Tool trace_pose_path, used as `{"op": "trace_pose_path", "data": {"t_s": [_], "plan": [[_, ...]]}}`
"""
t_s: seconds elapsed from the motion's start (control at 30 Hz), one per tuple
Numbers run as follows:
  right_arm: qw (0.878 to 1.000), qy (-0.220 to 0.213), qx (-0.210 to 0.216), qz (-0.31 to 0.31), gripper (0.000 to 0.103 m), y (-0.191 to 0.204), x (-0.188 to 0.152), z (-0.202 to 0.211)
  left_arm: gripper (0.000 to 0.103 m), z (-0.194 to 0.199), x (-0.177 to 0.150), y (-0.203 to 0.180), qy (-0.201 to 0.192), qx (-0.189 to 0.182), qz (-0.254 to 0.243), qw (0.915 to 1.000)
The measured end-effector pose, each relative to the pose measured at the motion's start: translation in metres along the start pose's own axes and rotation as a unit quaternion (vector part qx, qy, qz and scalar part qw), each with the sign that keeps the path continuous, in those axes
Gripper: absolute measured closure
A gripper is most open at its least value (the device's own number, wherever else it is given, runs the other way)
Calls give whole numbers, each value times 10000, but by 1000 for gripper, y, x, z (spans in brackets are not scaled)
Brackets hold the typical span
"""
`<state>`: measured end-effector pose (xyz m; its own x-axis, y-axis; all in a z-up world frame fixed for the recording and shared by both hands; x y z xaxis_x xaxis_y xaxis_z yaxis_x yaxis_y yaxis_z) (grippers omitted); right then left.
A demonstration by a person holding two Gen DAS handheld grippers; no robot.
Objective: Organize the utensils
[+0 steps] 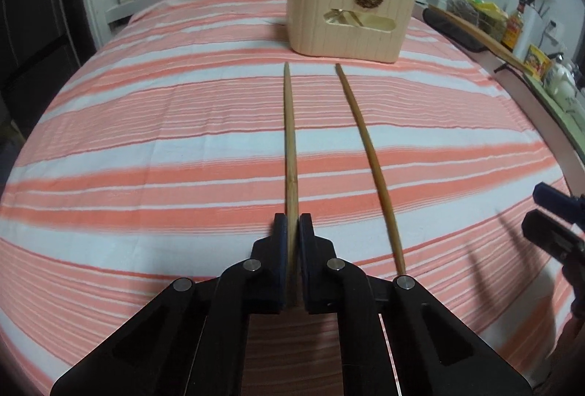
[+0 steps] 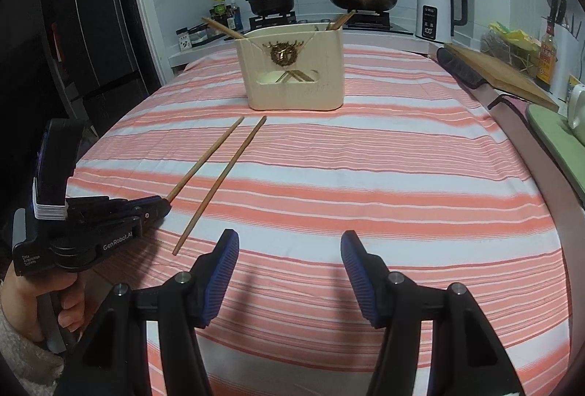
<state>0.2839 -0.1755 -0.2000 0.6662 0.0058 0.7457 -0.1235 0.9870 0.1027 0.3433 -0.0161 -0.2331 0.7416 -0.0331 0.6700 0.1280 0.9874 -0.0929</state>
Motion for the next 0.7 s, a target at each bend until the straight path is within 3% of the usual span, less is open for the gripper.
{"op": "trace_pose_path", "data": {"t_s": [0.2, 0.37, 0.4, 0.47, 0.5, 0.57, 0.7], "plan": [[9971, 316, 596, 349, 44, 58, 9, -36, 99, 13, -5, 35, -63, 183, 421, 9989], [9930, 760, 557, 707, 45, 83, 11, -78, 98, 14, -15, 45, -17, 149, 549, 9984], [9916, 854, 511, 825, 49, 84, 7, -83, 98, 14, -15, 43, -12, 140, 528, 9985], [9900, 763, 183, 1173, 81, 82, 5, -85, 98, 13, -15, 38, -10, 98, 467, 9989], [9895, 745, 59, 1239, 89, 78, 4, -84, 98, 12, -14, 34, -7, 69, 427, 9991], [9921, 743, -56, 1006, 97, 62, 4, -80, 98, 8, -12, 25, 9, 8, 337, 9994], [9942, 690, -534, 625, 97, 15, -1, -66, 98, 0, -4, 3, 66, -128, 168, 9998]]}}
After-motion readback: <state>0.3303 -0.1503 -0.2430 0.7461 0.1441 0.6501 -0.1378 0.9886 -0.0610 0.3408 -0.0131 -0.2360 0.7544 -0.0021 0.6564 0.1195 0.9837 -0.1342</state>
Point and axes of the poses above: each gripper's, at about its wrist camera, not at the fingertips, and z roughly against the way its jaws point, y to its left, x to its top, the point moved 6 cm from there along -z, roughly the way its jaws point, and after that the axes turned 4 degrees about -y, right-handed, at the moved point
